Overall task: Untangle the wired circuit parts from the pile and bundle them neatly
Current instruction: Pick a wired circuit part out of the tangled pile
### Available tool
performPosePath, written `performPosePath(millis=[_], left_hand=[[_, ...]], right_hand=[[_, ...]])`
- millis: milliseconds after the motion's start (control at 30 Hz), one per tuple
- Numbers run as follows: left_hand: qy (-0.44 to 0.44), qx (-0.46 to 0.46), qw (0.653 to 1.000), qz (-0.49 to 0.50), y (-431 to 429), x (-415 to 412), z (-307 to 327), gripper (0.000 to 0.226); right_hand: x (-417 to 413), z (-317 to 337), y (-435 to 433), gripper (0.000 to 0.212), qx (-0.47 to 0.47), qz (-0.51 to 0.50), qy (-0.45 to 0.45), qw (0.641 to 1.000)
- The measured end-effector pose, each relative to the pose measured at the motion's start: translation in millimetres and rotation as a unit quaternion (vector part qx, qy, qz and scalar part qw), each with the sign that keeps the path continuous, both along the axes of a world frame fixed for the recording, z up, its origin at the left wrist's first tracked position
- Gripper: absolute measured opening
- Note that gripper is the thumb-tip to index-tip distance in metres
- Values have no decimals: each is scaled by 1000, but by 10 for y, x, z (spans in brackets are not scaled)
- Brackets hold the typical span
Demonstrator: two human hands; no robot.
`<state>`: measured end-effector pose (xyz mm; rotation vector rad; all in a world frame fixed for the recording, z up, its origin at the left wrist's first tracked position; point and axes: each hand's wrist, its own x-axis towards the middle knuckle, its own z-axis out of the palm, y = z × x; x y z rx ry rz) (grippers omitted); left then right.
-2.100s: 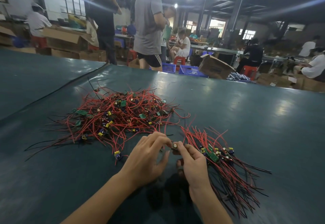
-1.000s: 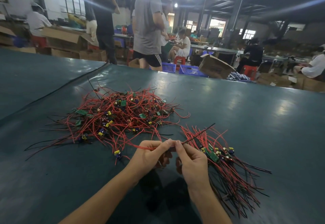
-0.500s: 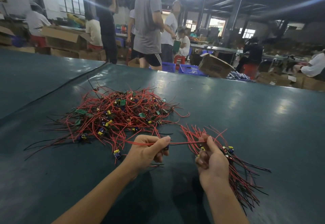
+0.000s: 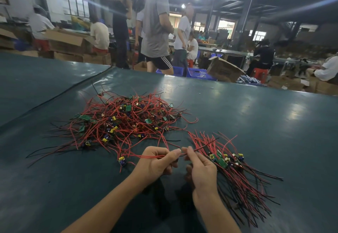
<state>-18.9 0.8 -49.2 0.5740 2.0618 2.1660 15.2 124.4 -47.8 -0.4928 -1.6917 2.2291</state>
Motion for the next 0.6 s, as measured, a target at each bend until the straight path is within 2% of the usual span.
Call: performPosePath(millis=[100, 267, 367, 467, 600], left_hand=[[8, -15, 1000, 2, -21, -29, 11, 39], [9, 2, 1000, 27, -99, -65, 65, 43], [-66, 109, 985, 113, -257, -144, 141, 29], [-103, 212, 959, 155, -517, -249, 221, 26], [-120, 202, 967, 94, -428, -188, 211, 28]], right_hand=[[-49, 35, 146, 26, -59, -45, -7, 997], [-108, 72, 403, 18, -174, -94, 43, 979], [-98, 99, 671, 22, -249, -143, 62, 956], [-43, 130, 813, 22, -199, -179, 83, 960], [-36, 135, 499, 25, -121, -99, 102, 982]])
